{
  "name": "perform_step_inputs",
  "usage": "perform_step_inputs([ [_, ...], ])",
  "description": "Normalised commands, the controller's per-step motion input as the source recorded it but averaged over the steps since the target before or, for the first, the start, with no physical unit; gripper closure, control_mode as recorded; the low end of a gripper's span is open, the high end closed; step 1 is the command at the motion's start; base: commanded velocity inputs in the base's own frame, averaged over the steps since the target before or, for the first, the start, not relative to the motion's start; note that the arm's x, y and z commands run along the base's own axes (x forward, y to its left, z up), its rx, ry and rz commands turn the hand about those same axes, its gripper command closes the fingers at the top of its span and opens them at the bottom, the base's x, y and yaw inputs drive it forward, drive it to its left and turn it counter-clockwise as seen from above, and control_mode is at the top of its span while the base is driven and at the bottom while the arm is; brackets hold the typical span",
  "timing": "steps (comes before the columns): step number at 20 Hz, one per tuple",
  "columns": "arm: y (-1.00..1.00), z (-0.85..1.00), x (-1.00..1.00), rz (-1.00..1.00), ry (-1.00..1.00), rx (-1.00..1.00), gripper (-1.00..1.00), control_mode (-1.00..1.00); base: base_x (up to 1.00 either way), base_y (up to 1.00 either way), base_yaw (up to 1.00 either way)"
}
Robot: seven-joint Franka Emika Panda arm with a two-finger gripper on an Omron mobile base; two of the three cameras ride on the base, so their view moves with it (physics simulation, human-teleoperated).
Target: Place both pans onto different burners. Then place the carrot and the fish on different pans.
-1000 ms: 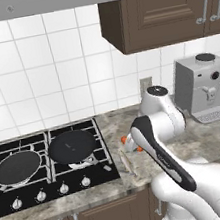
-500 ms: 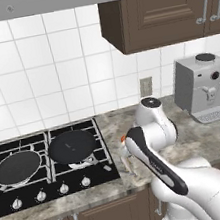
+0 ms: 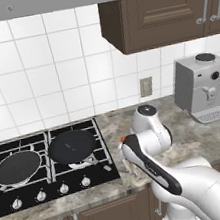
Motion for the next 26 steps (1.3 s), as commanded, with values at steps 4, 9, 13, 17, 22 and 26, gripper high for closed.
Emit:
perform_step_inputs([
  [4, 0.12, -0.17, 0.23, -0.03, 0.0, 0.0, -1.0, -1.0, 0.0, 0.0, 0.0],
  [9, 0.11, -0.19, 0.17, -0.03, 0.0, 0.01, -1.0, -1.0, 0.0, 0.0, 0.0],
  [13, 0.03, -0.35, 0.1, -0.04, 0.0, 0.0, -1.0, -1.0, 0.0, 0.0, 0.0],
  [17, 0.03, -0.33, 0.11, -0.03, 0.0, 0.0, -1.0, -1.0, 0.0, 0.0, 0.0],
  [22, 0.0, -0.27, 0.09, -0.03, 0.0, 0.0, -1.0, -1.0, 0.0, 0.0, 0.0],
  [26, 0.0, -0.25, 0.06, -0.01, 0.0, 0.0, -1.0, -1.0, 0.0, 0.0, 0.0],
])
